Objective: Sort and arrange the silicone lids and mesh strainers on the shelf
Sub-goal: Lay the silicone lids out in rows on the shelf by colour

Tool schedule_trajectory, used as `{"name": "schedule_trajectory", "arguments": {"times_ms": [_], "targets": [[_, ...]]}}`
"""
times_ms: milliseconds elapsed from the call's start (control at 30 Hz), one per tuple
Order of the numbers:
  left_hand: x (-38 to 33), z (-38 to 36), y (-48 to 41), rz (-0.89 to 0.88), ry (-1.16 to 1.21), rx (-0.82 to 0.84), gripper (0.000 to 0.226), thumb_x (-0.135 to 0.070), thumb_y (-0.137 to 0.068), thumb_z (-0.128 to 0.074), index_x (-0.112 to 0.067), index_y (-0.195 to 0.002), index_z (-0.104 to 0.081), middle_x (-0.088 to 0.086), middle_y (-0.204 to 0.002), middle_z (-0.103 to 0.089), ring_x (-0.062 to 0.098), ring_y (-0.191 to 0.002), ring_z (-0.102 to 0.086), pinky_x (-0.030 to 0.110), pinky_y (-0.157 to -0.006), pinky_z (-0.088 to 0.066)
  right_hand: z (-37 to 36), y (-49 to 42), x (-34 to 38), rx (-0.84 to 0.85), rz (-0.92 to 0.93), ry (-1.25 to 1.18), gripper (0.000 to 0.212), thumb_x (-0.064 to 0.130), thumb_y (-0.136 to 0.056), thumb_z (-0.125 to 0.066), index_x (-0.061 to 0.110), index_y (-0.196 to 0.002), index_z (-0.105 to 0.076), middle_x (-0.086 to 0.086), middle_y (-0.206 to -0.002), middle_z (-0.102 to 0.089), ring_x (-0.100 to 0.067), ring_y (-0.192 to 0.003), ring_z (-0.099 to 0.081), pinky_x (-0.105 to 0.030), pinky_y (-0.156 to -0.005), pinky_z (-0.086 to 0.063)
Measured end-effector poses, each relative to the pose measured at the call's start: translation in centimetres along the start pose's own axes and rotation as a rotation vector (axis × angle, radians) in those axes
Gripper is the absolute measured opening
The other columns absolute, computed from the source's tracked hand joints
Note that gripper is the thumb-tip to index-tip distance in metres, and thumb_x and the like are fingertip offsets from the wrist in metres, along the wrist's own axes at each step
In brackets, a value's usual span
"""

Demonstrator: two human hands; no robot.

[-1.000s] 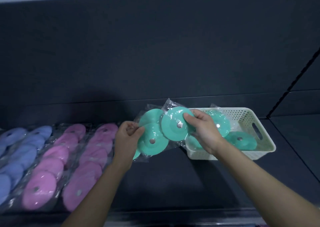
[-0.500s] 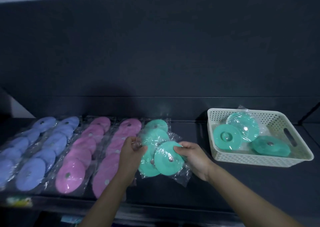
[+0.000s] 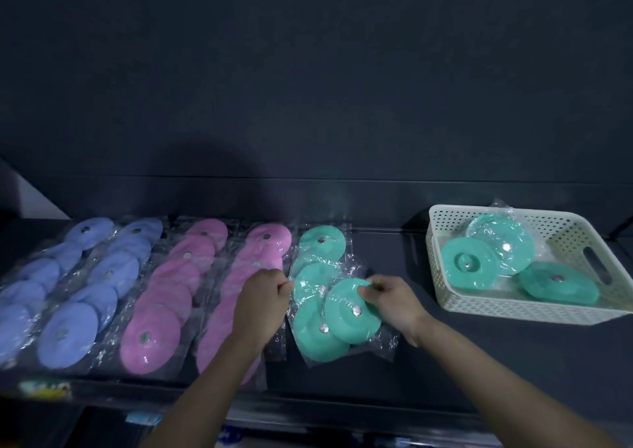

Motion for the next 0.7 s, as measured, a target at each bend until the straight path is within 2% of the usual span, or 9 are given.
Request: {"name": "schedule_trajectory", "arguments": {"times_ms": [100,200,333,433,567,633,667,700], "targets": [[0.5,-0.3,0.0,-0.002,0.015,0.011,0.028,-0.002,-0.087,-0.056,-0.008,-0.060,-0.052,0.003,-0.062,-0.055,0.012,-0.058,-0.048,0.024,-0.056,-0.040,-0.2,0.0,-0.4,-0.075,-0.030,0.076,0.023,0.016,-0.088,-0.061,-0.007,-0.085,-0.064,-0.009,-0.069,-0.059,-0.018,-0.062,-0.050,-0.029,-0.057,-0.039],[0.7,-0.5,0.2,-0.011,0.029,0.043,0.022,0.005,-0.084,-0.053,-0.008,-0.066,-0.054,0.005,-0.068,-0.061,0.020,-0.066,-0.057,0.033,-0.062,-0.048,-0.2,0.2,-1.2,-0.154,-0.087,0.027,0.026,0.014,-0.088,-0.060,-0.011,-0.080,-0.061,-0.009,-0.064,-0.054,-0.018,-0.060,-0.046,-0.030,-0.054,-0.036],[0.9,-0.6,0.6,0.022,0.017,0.088,0.010,-0.001,-0.084,-0.058,-0.009,-0.081,-0.053,0.003,-0.072,-0.061,0.017,-0.064,-0.058,0.030,-0.056,-0.045,-0.3,0.7,-1.9,-0.224,-0.117,0.001,0.022,0.017,-0.090,-0.060,0.005,-0.071,-0.060,-0.009,-0.063,-0.050,-0.017,-0.060,-0.044,-0.030,-0.055,-0.036],[1.2,-0.7,0.7,0.030,0.027,0.119,0.012,-0.003,-0.081,-0.060,-0.007,-0.089,-0.052,0.007,-0.074,-0.063,0.021,-0.065,-0.061,0.036,-0.057,-0.049,-0.4,1.0,-1.8,-0.305,-0.112,-0.077,0.028,0.018,-0.092,-0.059,0.003,-0.068,-0.059,-0.008,-0.063,-0.051,-0.017,-0.061,-0.045,-0.030,-0.056,-0.038],[1.1,-0.5,0.8,-0.007,0.057,0.098,0.006,-0.006,-0.086,-0.059,-0.004,-0.091,-0.055,0.011,-0.078,-0.065,0.025,-0.069,-0.061,0.037,-0.061,-0.048,-0.4,1.3,-1.6,-0.419,-0.129,-0.218,0.034,0.018,-0.094,-0.057,0.011,-0.061,-0.048,-0.006,-0.062,-0.042,-0.017,-0.061,-0.038,-0.029,-0.056,-0.036],[0.8,-0.3,0.9,-0.037,0.053,0.029,0.010,-0.011,-0.089,-0.059,-0.002,-0.088,-0.056,0.013,-0.081,-0.066,0.025,-0.072,-0.061,0.036,-0.062,-0.047,-0.7,1.6,-1.9,-0.436,-0.164,-0.272,0.027,0.019,-0.093,-0.057,0.006,-0.070,-0.055,-0.008,-0.069,-0.048,-0.020,-0.066,-0.046,-0.033,-0.061,-0.045],[0.6,-0.1,1.0,-0.047,0.043,-0.001,0.013,-0.015,-0.090,-0.059,-0.003,-0.087,-0.055,0.012,-0.081,-0.064,0.024,-0.070,-0.059,0.035,-0.059,-0.045,-0.8,1.8,-2.2,-0.433,-0.195,-0.307,0.023,0.018,-0.093,-0.057,0.002,-0.078,-0.059,-0.009,-0.074,-0.053,-0.022,-0.070,-0.052,-0.037,-0.069,-0.053],[0.3,0.0,1.1,-0.057,0.026,-0.022,0.017,-0.019,-0.090,-0.060,-0.004,-0.087,-0.053,0.010,-0.079,-0.062,0.021,-0.067,-0.056,0.031,-0.055,-0.042,-1.0,1.9,-2.6,-0.426,-0.230,-0.346,0.022,0.017,-0.093,-0.057,-0.003,-0.084,-0.059,-0.010,-0.078,-0.056,-0.025,-0.074,-0.055,-0.046,-0.078,-0.056]]}}
Point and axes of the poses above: each hand's wrist, its own y-axis away from the middle knuckle, its own z-axis out of the back of the hand, x = y × z, the point moved 3 cm from there along -y, towards the middle knuckle
